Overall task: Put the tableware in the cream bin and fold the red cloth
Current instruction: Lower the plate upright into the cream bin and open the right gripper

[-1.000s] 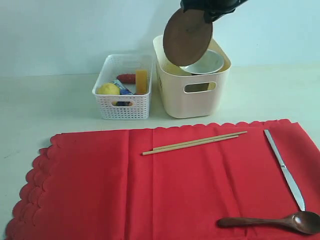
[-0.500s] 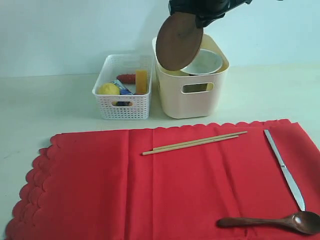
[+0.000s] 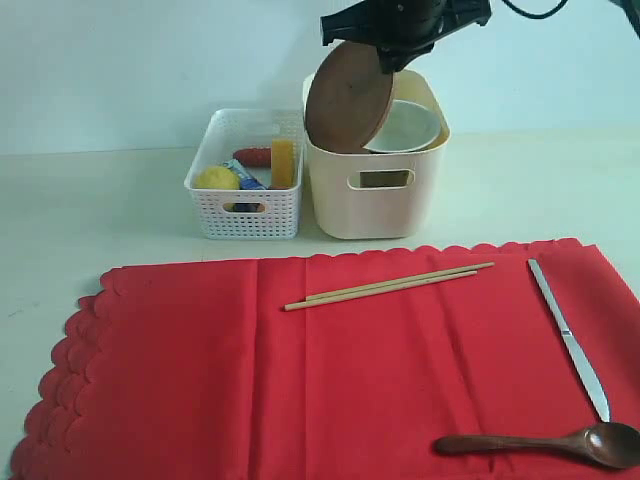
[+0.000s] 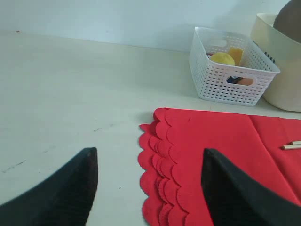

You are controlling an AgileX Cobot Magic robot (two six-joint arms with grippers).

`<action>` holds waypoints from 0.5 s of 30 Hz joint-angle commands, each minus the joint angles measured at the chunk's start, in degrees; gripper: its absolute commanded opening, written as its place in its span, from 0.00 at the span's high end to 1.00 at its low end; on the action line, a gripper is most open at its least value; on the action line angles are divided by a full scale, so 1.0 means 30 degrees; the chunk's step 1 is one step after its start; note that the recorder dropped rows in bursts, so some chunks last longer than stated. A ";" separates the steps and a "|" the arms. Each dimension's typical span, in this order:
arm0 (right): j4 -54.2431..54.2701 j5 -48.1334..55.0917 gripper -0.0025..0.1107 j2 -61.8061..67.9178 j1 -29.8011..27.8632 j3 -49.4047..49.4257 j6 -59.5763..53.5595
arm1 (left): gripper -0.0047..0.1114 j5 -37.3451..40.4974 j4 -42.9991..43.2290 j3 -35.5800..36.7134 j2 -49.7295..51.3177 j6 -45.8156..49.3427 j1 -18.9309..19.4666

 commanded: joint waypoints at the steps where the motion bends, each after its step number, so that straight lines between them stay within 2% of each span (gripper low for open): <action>1: 0.0778 0.0011 0.98 0.0712 0.0123 -0.0125 0.0136 | 0.43 -0.0123 -0.0124 0.0043 -0.0087 -0.0107 0.0064; 6: 0.1248 -0.0028 0.97 0.1234 0.0123 -0.0125 0.0136 | 0.43 -0.0123 -0.0124 0.0043 -0.0087 -0.0107 0.0064; 8: 0.1291 -0.0028 0.93 0.1404 0.0123 -0.0125 0.0102 | 0.43 -0.0123 -0.0124 0.0043 -0.0087 -0.0107 0.0064; 11: 0.1385 -0.0067 0.80 0.1614 0.0123 -0.0125 -0.0310 | 0.43 -0.0123 -0.0124 0.0043 -0.0087 -0.0107 0.0064; 15: 0.1406 -0.0067 0.58 0.1444 0.0123 -0.0125 -0.1456 | 0.43 -0.0123 -0.0124 0.0043 -0.0087 -0.0107 0.0064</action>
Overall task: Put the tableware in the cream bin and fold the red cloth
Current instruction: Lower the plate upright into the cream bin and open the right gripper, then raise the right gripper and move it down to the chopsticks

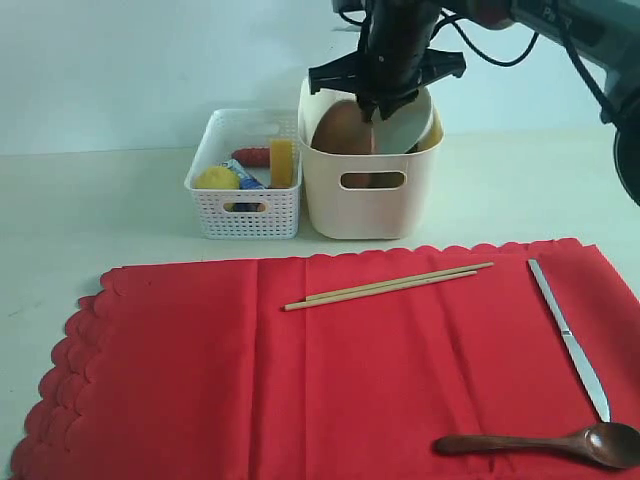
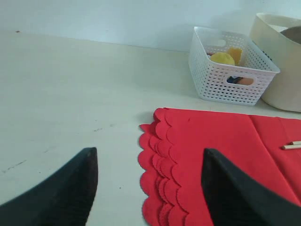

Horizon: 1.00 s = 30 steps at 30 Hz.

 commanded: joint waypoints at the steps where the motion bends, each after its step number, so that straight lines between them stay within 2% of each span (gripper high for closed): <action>1: 0.0089 -0.0243 0.53 -0.0312 0.0048 -0.0125 -0.1309 | 0.43 -0.0123 -0.0124 0.0043 -0.0087 -0.0107 0.0064; 7: 0.0089 0.0512 0.31 -0.1654 0.0048 -0.0125 -0.3117 | 0.43 -0.0123 -0.0124 0.0043 -0.0087 -0.0107 0.0064; 12: -0.0545 0.2589 0.31 -0.3894 0.0048 -0.0125 -0.4439 | 0.43 -0.0123 -0.0124 0.0043 -0.0087 -0.0107 0.0064; 15: -0.1744 0.2589 0.31 -0.4852 0.0048 0.0047 -0.4562 | 0.43 -0.0123 -0.0124 0.0043 -0.0087 -0.0107 0.0064; 20: -0.1586 0.2589 0.31 -0.7125 0.0048 0.3272 -0.4369 | 0.43 -0.0123 -0.0124 0.0043 -0.0087 -0.0107 0.0064; 23: -0.1626 0.2589 0.31 -0.8695 0.0048 0.6988 -0.4272 | 0.43 -0.0123 -0.0124 0.0043 -0.0087 -0.0107 0.0064; 30: -0.2149 -0.1321 0.31 -1.1580 0.0048 1.4411 -0.4042 | 0.43 -0.0123 -0.0124 0.0043 -0.0087 -0.0107 0.0064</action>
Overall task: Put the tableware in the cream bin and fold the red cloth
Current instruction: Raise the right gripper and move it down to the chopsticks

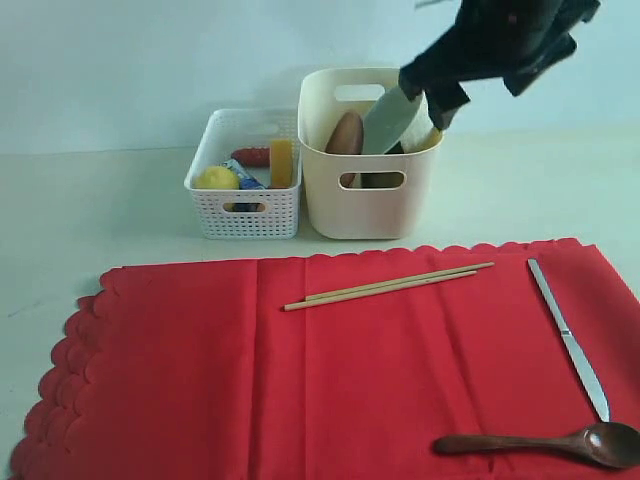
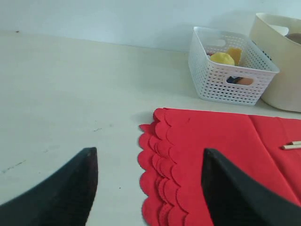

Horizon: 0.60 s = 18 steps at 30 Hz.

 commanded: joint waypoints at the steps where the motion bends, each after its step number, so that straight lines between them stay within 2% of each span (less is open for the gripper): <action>1: -0.0391 -0.2630 0.31 -0.1678 0.0025 0.4236 -0.0023 | 0.43 -0.0123 -0.0124 0.0043 -0.0087 -0.0107 0.0064; 9: 0.2942 -0.3793 0.31 -0.1537 0.0025 0.8507 -0.6174 | 0.43 -0.0123 -0.0124 0.0043 -0.0087 -0.0107 0.0064; 13: 0.4702 -0.4275 0.31 -0.0682 0.0025 0.8844 -0.8464 | 0.43 -0.0123 -0.0124 0.0043 -0.0087 -0.0107 0.0064; 18: 0.6152 -0.5017 0.31 0.0700 0.0025 0.8844 -1.3416 | 0.43 -0.0123 -0.0124 0.0043 -0.0087 -0.0107 0.0064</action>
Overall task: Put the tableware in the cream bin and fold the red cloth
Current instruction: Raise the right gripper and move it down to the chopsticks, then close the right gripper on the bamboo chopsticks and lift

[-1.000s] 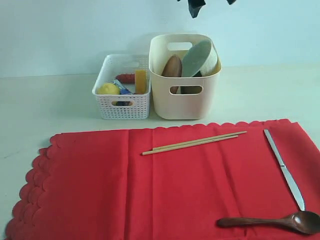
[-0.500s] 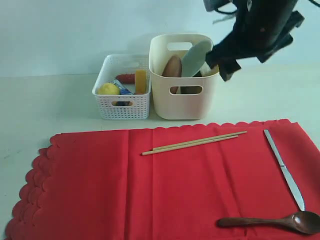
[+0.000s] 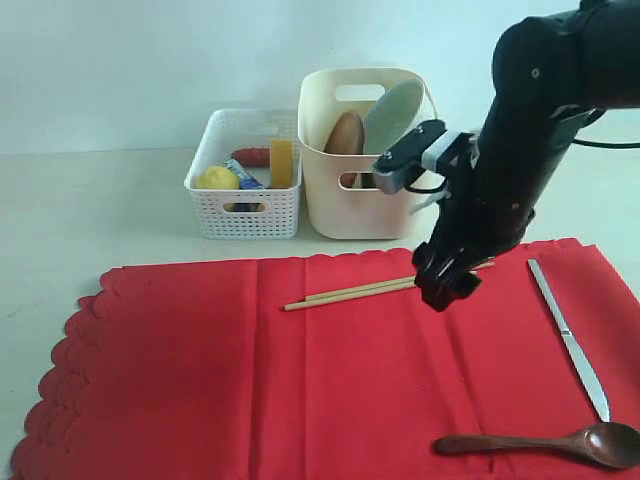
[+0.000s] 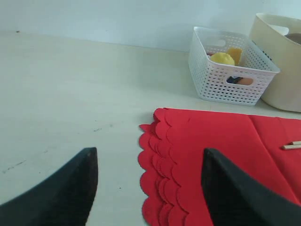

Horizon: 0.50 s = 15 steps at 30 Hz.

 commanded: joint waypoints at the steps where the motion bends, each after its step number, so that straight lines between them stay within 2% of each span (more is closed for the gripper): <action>1: 0.0883 -0.1007 0.32 0.1144 0.0025 0.0074 -0.4993 | 0.43 -0.0123 -0.0124 0.0043 -0.0087 -0.0107 0.0064; 7: 0.0342 -0.2489 0.44 0.2243 -0.0024 -0.0089 -0.6391 | 0.43 -0.0123 -0.0124 0.0043 -0.0087 -0.0107 0.0064; 15: 0.0000 -0.1208 0.44 0.4038 -0.1839 -0.2226 -0.6587 | 0.43 -0.0123 -0.0124 0.0043 -0.0087 -0.0107 0.0064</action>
